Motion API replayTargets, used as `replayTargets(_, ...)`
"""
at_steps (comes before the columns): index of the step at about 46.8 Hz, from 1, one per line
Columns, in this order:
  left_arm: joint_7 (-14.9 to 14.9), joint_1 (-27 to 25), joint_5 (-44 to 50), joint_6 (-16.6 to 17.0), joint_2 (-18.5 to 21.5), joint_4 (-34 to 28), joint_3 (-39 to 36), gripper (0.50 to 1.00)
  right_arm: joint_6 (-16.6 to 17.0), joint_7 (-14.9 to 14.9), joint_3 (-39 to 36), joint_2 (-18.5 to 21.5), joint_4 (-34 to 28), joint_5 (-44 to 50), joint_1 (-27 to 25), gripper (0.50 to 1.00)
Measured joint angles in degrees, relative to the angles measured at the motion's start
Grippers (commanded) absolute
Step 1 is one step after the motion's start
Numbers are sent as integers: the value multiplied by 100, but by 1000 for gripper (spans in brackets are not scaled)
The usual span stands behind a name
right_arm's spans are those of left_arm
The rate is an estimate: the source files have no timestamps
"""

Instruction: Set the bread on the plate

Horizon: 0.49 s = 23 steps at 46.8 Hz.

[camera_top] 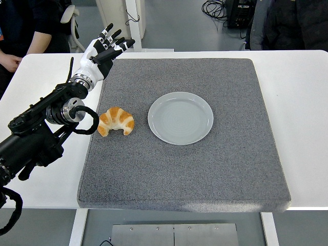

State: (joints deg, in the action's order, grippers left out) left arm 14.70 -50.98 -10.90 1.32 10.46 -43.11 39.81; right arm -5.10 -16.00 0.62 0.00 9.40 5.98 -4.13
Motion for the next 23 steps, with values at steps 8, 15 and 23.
replayTargets(8,41,4,-17,1,-5,0,-93,968,0,0,-2,0,0,0,0,1000)
replayTargets(15,112,3,-23,7,-10,0,-236,969,0,0,-4,0,0,0,0,1000)
replayTargets(23,109,-34,-18,2,-19,0,-231,969,0,0,-3,0,0,0,0,1000)
